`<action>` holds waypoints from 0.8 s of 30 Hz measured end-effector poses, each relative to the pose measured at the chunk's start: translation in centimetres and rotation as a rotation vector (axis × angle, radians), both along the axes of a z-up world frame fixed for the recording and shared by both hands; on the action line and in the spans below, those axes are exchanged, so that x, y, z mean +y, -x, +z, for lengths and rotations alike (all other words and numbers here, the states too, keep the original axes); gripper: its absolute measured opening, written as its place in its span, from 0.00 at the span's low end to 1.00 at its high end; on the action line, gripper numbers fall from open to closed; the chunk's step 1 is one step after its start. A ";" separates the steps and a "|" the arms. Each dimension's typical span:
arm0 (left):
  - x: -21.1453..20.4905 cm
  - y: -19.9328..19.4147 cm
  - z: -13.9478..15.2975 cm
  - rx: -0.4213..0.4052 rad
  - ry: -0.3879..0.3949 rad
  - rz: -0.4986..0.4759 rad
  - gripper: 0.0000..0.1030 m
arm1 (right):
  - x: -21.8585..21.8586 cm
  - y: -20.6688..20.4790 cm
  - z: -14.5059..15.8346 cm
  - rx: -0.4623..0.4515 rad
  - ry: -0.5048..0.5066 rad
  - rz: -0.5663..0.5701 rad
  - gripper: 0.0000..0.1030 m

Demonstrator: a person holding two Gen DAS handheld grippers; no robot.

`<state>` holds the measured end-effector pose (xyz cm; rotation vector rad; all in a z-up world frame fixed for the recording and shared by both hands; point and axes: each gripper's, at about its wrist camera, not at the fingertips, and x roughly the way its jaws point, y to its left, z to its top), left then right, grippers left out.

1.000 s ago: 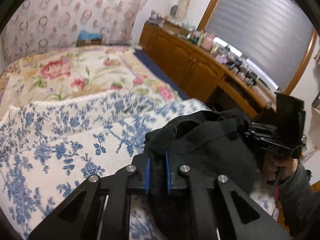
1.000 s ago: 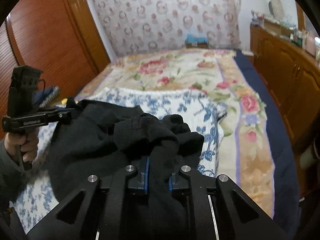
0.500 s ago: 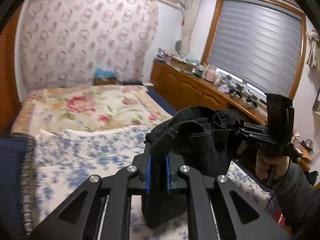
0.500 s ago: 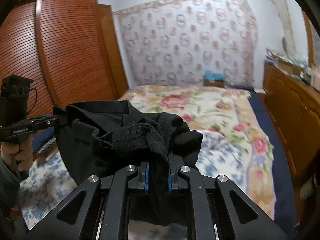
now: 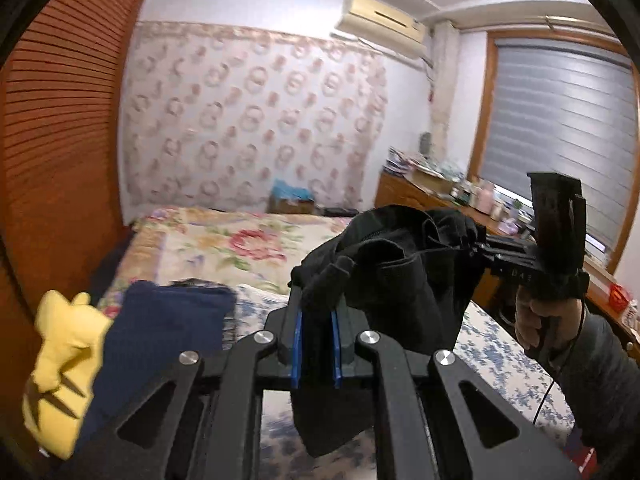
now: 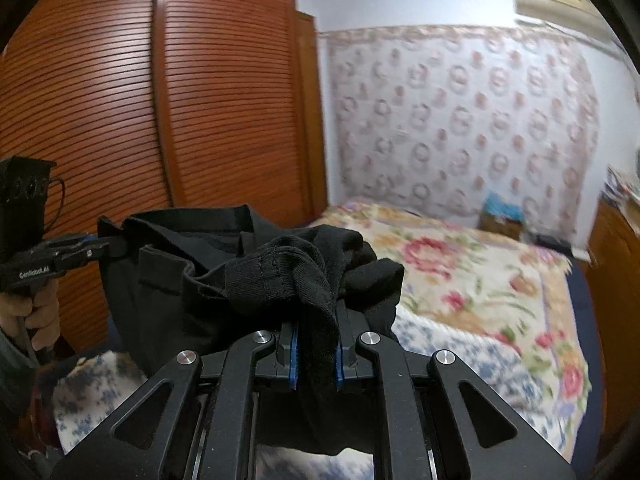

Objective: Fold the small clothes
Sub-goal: 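Carry the folded shirt with both grippers onto the clothes stack and release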

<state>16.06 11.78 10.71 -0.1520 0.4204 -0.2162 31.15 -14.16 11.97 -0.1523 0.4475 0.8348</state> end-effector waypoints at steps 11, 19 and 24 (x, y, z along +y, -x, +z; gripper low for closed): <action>10.2 3.7 -5.8 0.021 0.087 0.240 0.08 | 18.7 -2.2 2.0 -0.061 0.175 0.246 0.09; 12.9 5.8 -11.8 0.089 0.163 0.350 0.08 | 29.3 -5.6 -1.8 -0.012 0.302 0.307 0.10; 13.1 5.6 -13.8 0.128 0.167 0.379 0.08 | 32.8 -7.8 -4.2 0.067 0.348 0.227 0.29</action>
